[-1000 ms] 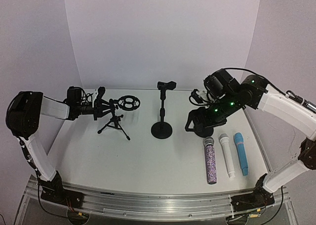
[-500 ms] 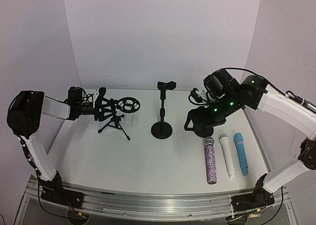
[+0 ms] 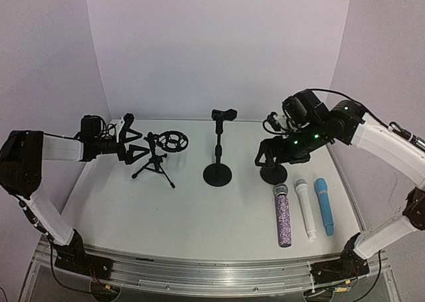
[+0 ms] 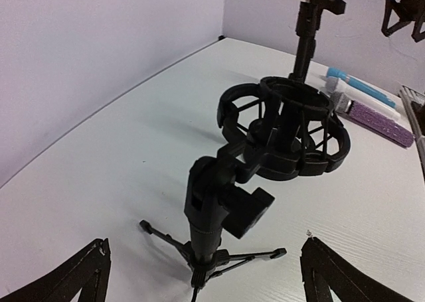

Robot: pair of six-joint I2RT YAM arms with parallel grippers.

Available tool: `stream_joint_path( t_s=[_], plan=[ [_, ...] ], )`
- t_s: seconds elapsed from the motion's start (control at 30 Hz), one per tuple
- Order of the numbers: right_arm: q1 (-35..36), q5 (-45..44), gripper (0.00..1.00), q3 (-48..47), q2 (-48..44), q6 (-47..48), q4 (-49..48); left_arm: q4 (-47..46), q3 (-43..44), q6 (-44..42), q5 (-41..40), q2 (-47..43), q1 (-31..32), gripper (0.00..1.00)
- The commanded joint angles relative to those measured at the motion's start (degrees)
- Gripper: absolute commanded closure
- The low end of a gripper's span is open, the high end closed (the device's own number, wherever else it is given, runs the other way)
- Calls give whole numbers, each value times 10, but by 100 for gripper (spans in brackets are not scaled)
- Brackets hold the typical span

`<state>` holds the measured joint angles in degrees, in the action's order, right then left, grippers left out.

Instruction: Remove the microphone from the stand

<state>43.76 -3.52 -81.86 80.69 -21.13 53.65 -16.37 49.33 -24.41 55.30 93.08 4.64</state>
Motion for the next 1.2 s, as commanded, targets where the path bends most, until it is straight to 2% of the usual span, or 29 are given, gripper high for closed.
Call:
stream_joint_path(
  t_s=[0.0, 0.17, 0.37, 0.43, 0.5, 0.63, 0.7, 0.83, 1.07, 1.17],
  plan=[
    [-94, -29, 6, 47, -59, -55, -1, 19, -44, 60, -89, -121, -1, 0],
    [-180, -35, 6, 119, -126, -60, 4, 96, -79, 171, -232, -218, -1, 0],
    [-339, -25, 4, 244, -197, 9, -12, 143, -154, 264, -359, -333, -1, 0],
    [-378, -13, 4, 286, -228, 44, -56, 154, -177, 291, -416, -356, -2, 0],
    [-407, 1, 2, 336, -276, 87, -139, 155, -204, 312, -475, -390, -2, 0],
    [-414, -10, 2, 461, -373, 128, -304, 152, -250, 302, -554, -434, -3, 0],
    [-414, -10, 2, 517, -411, 129, -364, 140, -266, 293, -565, -455, -6, 0],
    [-414, -38, 2, 595, -483, 119, -418, 109, -301, 242, -526, -470, -17, 0],
    [-413, -76, 2, 698, -640, 116, -426, 72, -338, 227, -521, -475, -19, 0],
    [-414, -82, 2, 708, -650, 116, -426, 61, -343, 237, -516, -470, -18, 0]
  ],
)
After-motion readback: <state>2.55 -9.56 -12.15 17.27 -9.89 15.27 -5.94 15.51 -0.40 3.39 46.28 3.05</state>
